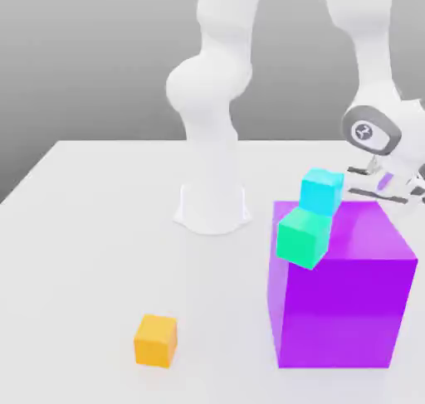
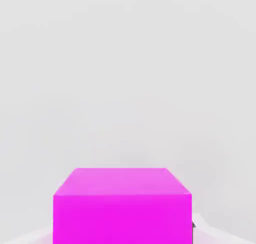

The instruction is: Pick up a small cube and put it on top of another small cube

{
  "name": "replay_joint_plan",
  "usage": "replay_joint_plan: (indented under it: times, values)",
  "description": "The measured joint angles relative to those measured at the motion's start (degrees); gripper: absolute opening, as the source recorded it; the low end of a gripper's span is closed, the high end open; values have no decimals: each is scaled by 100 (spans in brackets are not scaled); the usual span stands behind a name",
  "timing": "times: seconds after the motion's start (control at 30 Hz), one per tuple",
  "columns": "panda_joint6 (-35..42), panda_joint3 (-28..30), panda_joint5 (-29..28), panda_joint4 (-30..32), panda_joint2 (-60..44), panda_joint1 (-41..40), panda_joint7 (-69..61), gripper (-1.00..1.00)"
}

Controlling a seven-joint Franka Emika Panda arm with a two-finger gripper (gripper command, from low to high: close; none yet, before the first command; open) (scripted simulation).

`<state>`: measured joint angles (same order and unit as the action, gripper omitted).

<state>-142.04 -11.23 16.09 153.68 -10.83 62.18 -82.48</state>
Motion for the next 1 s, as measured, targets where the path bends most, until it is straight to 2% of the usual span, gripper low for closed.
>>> replay_joint_plan:
  times: [0.3,0.6,0.77,1.0]
  values:
    - [1247,82,730,-209,677,-540,-1656,-100]
    - [2472,476,1010,-394,1641,-1077,-3123,-100]
    - [2738,800,601,-382,2260,-1315,-3783,-100]
    - [2924,1271,-276,-325,3192,-1773,-4509,-100]
